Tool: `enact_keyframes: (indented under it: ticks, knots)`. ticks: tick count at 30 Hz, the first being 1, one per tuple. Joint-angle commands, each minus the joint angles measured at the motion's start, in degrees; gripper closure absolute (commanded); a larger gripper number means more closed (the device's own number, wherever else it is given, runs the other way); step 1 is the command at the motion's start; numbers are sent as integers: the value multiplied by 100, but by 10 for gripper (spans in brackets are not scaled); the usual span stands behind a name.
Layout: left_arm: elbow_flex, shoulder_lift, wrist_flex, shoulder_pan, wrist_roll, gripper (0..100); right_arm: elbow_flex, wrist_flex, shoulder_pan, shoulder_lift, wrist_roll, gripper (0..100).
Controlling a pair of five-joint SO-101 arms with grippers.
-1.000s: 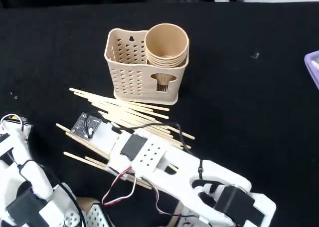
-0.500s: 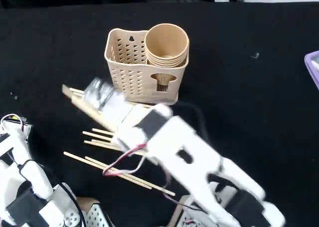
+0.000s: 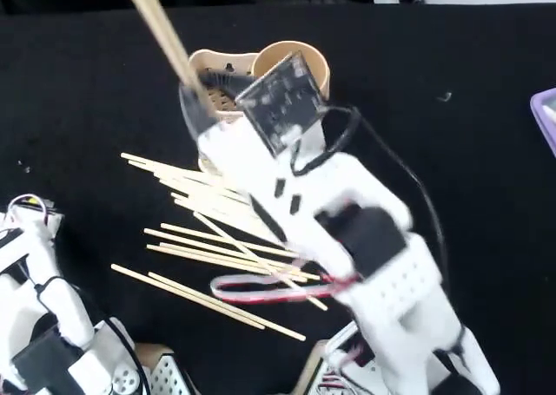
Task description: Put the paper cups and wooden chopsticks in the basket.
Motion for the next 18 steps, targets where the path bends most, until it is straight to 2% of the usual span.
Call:
enact_keyframes:
  ticks: [1, 6, 15, 18]
  knots:
    - [-110, -141, -79, 295, -193, 780, 312, -1987, 299, 514, 53, 987]
    - [-110, -141, -70, 488, -501, 780, 418, -3182, 545, 1516, 53, 987]
    - [-110, -141, -70, 497, -492, 780, 444, -3182, 835, 2536, -747, 981]
    - [-110, -141, -70, 541, -492, 780, 514, -2927, 791, 2536, -747, 886]
